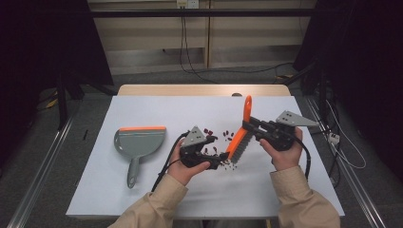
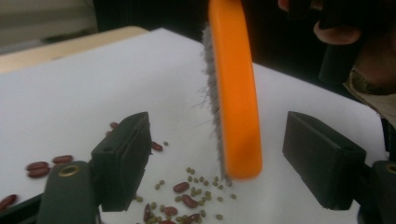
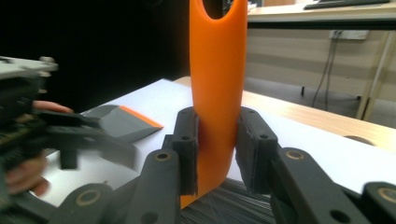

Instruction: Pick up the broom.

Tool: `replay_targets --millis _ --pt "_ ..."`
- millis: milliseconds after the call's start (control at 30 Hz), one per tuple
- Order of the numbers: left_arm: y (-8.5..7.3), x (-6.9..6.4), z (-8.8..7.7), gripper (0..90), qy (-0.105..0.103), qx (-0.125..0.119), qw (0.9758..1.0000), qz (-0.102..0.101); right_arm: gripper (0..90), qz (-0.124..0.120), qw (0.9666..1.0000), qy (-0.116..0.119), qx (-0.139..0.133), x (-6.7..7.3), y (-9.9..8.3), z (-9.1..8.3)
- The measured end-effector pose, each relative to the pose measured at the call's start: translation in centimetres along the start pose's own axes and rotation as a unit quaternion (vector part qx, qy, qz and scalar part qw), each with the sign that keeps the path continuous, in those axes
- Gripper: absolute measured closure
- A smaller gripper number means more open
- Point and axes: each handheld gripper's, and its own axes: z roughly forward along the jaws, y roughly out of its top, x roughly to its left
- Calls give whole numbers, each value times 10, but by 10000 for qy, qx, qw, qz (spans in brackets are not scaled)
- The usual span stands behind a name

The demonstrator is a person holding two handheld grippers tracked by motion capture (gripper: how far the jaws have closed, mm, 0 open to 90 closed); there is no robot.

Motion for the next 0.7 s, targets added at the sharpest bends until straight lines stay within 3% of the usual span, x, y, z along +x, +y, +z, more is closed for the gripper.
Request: replay_targets --millis 67,100,133,200,267,400,467,600,667,700 --pt "-1 -1 10 370 68 205 9998 19 708 -19 9999 125 60 9 0 11" --pt "-2 -1 12 370 85 273 9996 42 708 -19 9999 125 60 9 0 11" --pt "-3 -1 13 651 60 254 9996 45 707 -34 9998 153 84 13 1 17" --pt "-4 -1 12 687 127 352 9993 29 706 -39 9998 189 106 14 1 20" --pt "-4 0 10 701 217 387 9989 -166 704 7 9999 102 119 18 1 24" --pt "-2 3 3 709 403 189 9985 -323 661 183 9998 5 63 22 3 30" --pt "-1 5 -1 709 584 79 9976 -357 565 235 9995 -215 49 28 4 34" --pt "-1 11 -8 709 878 -53 9952 -437 540 274 9992 -263 82 34 1 37" --pt "-1 12 -11 709 1007 -139 9937 -467 527 513 9983 -204 208 40 -5 43" --pt "-1 12 -12 709 1071 -177 9930 -471 527 513 9983 -204 208 40 -5 43"
